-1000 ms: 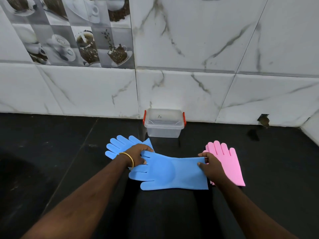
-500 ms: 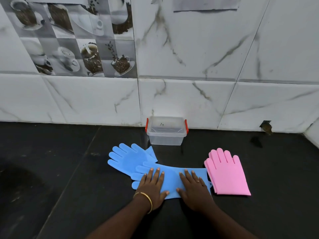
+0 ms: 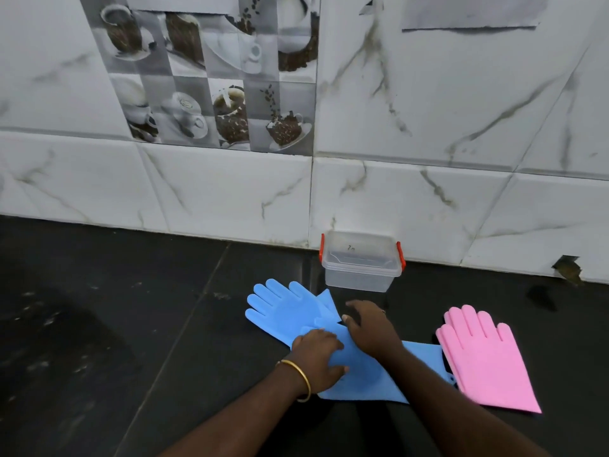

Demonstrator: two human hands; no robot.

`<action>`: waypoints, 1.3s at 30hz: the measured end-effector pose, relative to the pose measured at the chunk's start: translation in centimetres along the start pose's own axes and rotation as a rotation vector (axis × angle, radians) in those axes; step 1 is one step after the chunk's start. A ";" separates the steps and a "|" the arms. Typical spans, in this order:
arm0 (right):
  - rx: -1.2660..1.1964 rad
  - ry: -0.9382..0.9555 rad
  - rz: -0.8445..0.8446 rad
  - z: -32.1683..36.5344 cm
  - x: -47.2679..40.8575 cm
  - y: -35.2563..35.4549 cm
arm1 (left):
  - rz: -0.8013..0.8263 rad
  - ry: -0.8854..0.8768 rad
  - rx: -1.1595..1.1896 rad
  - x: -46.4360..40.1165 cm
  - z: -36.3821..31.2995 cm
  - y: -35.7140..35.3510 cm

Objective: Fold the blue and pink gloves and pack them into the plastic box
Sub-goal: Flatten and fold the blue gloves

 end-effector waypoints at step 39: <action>0.194 0.573 -0.335 14.3 4.9 3.1 | -0.984 0.527 1.866 0.2 10.4 10.2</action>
Point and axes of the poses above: each hand's wrist, its own x-axis away from the middle knuckle, its own y-axis out of the back of the hand, z = x × y, the point moved 7 cm from there along -x, towards the middle knuckle, and after that the axes turned 12 degrees about -y, right-handed, at the moved point
